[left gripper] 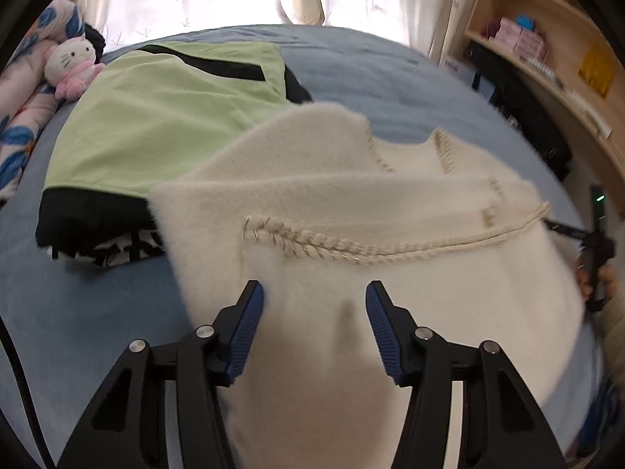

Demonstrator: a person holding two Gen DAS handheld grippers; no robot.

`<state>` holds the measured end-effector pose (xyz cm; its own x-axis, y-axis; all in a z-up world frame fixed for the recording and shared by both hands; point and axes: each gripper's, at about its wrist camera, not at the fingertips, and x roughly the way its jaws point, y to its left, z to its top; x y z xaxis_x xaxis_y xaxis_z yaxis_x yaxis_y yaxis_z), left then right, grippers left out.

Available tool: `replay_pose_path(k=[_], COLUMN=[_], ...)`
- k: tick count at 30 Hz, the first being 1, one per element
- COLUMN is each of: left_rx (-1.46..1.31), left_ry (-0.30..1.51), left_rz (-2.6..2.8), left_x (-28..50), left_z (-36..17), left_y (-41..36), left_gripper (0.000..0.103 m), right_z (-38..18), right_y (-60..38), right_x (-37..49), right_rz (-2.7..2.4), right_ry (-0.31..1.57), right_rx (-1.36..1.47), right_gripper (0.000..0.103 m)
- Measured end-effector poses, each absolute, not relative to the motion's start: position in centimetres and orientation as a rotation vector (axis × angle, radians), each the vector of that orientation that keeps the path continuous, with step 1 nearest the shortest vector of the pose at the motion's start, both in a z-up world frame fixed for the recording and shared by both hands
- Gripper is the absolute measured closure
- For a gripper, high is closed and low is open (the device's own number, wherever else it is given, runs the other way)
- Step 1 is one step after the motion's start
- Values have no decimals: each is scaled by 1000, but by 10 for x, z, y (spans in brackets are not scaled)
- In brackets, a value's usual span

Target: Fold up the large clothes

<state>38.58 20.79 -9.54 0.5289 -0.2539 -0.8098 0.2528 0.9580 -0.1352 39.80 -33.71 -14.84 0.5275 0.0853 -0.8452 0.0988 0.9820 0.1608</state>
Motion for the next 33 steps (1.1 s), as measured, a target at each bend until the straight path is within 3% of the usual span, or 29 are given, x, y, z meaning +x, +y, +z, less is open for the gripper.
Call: replay_pose_path(k=[8,9,10,11,15,21,28,33], left_rx=[46,55,82,104,196,268,168,142], left_ry=[979,976,980,980,930,813,687,632], left_rz=[-219,-219,-214,-195,-93,14,68,142], left_x=[409,408,407,405,388,353,339,355], left_z=[-114,-115,-117,-117,-106,-63,-2,11], left_y=[207,205,202,199,183,163,169,174], left_gripper=[52,62,90,94,96,97,97,97], right_z=[-148,-148,-147,-146,-135,-98,-35,-18], right_y=[-331,-330,-328,-326,-317,-312,-301,-307], right_x=[395,395,394,394,388,364,351,382], right_rz=[-17,-17,-25,-32,-89,-106,-99,-110], right_ry=[996,992,988,986,970,882,716,685], right_rx=[165,157,140,125,43,11,0,30], right_gripper=[37,42,49,53,80,94,95,95])
